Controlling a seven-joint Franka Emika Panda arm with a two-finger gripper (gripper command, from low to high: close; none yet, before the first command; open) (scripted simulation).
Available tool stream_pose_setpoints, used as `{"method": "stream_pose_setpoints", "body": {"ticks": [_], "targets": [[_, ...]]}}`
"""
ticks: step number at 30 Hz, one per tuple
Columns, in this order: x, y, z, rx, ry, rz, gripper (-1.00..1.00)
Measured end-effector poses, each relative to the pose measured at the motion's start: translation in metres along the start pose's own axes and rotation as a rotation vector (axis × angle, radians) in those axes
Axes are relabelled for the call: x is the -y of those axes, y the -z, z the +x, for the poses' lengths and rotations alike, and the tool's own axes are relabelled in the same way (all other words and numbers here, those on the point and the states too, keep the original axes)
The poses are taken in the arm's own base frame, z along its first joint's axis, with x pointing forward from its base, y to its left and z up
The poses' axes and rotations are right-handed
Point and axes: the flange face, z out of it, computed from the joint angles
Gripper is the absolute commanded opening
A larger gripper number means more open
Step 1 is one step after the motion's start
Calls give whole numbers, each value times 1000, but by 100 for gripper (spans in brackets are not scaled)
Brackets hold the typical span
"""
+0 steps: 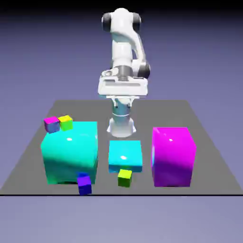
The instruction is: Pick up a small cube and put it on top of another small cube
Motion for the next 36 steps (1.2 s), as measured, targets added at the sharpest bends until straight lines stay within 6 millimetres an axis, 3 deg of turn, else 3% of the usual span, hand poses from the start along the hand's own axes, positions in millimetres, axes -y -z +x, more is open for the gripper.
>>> {"method": "stream_pose_setpoints", "body": {"ticks": [9, 19, 31, 33, 36], "targets": [[7, -96, 15, 287, -86, -280, 0], [-8, -204, 4, 604, -181, -593, 0], [-55, -318, -44, 988, -282, -969, 0], [-56, -321, -46, 1000, -284, -980, 0], [-87, -341, -87, 1000, -285, -980, 0]]}}
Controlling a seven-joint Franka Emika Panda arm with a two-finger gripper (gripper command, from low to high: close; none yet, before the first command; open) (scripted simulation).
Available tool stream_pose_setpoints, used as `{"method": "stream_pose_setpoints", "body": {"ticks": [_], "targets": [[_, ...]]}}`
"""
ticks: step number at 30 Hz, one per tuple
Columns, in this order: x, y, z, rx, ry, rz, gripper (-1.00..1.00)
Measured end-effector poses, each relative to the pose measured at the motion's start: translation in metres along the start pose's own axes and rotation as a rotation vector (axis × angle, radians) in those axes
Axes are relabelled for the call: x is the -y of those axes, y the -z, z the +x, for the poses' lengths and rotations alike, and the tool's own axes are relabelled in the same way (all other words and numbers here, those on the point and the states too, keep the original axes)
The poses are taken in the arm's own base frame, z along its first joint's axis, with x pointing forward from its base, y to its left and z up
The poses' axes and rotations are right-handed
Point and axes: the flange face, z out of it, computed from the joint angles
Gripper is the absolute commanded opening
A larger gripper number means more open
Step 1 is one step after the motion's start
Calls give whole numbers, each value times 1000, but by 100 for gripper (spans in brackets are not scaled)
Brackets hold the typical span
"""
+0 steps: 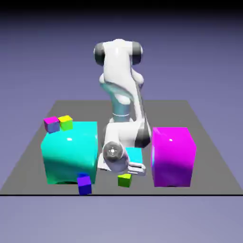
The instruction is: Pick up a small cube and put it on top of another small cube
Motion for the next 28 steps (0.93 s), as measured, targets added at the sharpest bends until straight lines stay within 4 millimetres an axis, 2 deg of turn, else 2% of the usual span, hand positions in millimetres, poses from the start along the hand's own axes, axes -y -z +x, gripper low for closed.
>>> {"method": "stream_pose_setpoints", "body": {"ticks": [1, 3, 6, 7, 14, 20, 21, 25, 26, 28], "targets": [[1, -11, 1, 0, 0, 0, -100], [1, -11, 1, 1, 0, 1, -100], [-6, 43, -6, 2, 0, 2, -100], [-9, 57, -3, 3, 0, 2, -100], [-50, 104, 80, 10, 12, -2, -100], [-92, 152, 129, -18, 37, -18, -100], [-93, 145, 132, -20, 39, -19, -100], [-87, 90, 140, -20, 38, -19, -100], [-87, 89, 140, -20, 38, -19, 100], [-87, 89, 140, -21, 38, -21, 100]]}}
